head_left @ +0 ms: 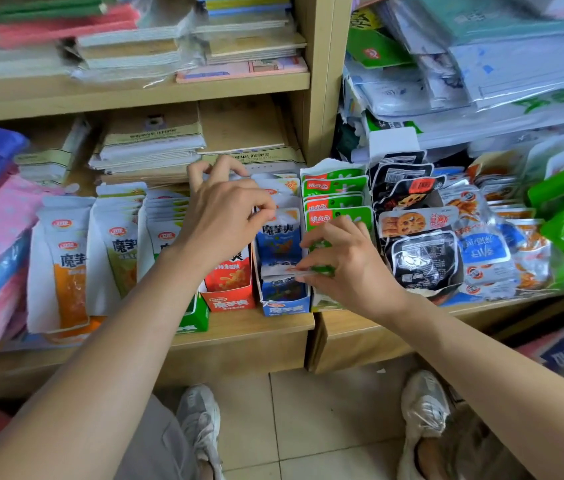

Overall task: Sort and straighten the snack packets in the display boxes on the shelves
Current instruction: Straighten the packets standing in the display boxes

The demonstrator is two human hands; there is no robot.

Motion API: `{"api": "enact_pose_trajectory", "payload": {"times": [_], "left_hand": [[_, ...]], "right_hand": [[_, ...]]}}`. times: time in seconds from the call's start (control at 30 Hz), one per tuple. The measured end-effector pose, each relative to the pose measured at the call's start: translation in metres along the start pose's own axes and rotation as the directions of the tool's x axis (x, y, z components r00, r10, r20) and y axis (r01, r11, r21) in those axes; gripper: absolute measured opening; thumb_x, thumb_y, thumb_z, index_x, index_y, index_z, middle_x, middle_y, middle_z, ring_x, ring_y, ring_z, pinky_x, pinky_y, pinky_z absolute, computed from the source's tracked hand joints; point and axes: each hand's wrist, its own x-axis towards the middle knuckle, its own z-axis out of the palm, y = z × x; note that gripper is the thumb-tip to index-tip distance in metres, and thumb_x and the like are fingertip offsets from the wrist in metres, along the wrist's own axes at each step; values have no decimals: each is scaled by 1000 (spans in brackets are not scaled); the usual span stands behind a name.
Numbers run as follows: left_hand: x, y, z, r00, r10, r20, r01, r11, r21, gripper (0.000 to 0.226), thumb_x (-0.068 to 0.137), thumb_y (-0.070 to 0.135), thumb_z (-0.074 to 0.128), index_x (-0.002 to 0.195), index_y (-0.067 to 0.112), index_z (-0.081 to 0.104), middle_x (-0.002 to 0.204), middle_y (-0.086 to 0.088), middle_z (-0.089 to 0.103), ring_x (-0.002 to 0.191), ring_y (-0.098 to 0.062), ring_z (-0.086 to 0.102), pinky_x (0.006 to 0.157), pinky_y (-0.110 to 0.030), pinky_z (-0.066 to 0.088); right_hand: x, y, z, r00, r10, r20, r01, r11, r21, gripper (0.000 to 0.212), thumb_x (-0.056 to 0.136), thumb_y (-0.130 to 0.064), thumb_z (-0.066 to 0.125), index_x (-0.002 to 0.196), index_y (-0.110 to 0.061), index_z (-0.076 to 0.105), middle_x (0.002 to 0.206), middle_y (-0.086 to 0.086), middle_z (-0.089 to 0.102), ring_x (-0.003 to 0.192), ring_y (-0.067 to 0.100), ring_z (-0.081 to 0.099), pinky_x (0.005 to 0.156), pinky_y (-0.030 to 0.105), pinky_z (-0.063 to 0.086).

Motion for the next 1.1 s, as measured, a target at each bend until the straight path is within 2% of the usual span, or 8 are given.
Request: {"api": "enact_pose_trajectory", "payload": {"times": [0.2,0.3,0.47,0.63,0.7,0.87,0.97,1.1], "left_hand": [[9,-3,-4,973,-111,-201,66,973,-222,9,91,28,72,90,23,79,78,7,74,71,-9,60,87,-38,46],[10,-6,-4,967,-210,-146,141,914,-381,12,92,25,71,100,22,80,88,8,77,73,-2,63,75,-26,54],[10,-14,-4,971,-240,17,213,826,-522,18,96,22,66,110,21,78,100,9,75,90,-5,69,81,-22,53],[6,-15,-6,981,-174,83,192,833,-519,25,99,31,59,115,22,76,106,17,71,97,10,61,81,-8,45],[5,-18,-8,982,-147,115,186,846,-500,26,95,38,65,116,25,75,110,16,71,101,7,59,84,-11,43],[6,-14,-1,993,-103,58,112,975,-194,26,83,41,78,106,30,77,95,8,73,96,-18,60,82,-33,36],[12,-10,3,985,-148,87,156,982,-105,27,82,45,78,106,32,78,81,2,58,90,-26,55,82,-38,35],[18,-7,4,978,-189,88,196,978,-74,23,83,50,76,98,34,80,80,2,47,87,-27,52,81,-37,31]], "right_hand": [[15,-6,2,989,106,-99,-97,991,93,8,83,-18,81,82,-11,79,77,-1,71,69,12,60,62,37,55],[29,-3,1,976,161,-147,-144,982,124,6,83,-14,80,83,-8,80,75,1,70,64,9,58,59,36,55],[48,-2,5,942,155,-298,-140,988,69,7,83,-14,80,80,-8,80,74,1,71,63,6,57,58,23,51],[61,2,15,916,192,-352,-185,981,53,6,82,-15,80,79,-10,80,71,0,69,62,4,52,58,23,48],[64,1,15,911,223,-348,-214,975,66,6,81,-15,81,79,-10,79,71,0,68,61,4,50,58,23,47],[66,3,15,922,222,-318,-211,975,69,8,82,-17,81,87,-12,79,76,-2,67,60,8,53,59,26,49],[64,3,18,926,209,-314,-211,977,28,13,82,-17,80,93,-11,75,83,-2,65,62,12,54,59,33,51],[53,-9,15,925,23,-380,-59,995,-84,11,87,-7,73,97,-5,70,91,9,62,76,24,57,63,40,50]]}}
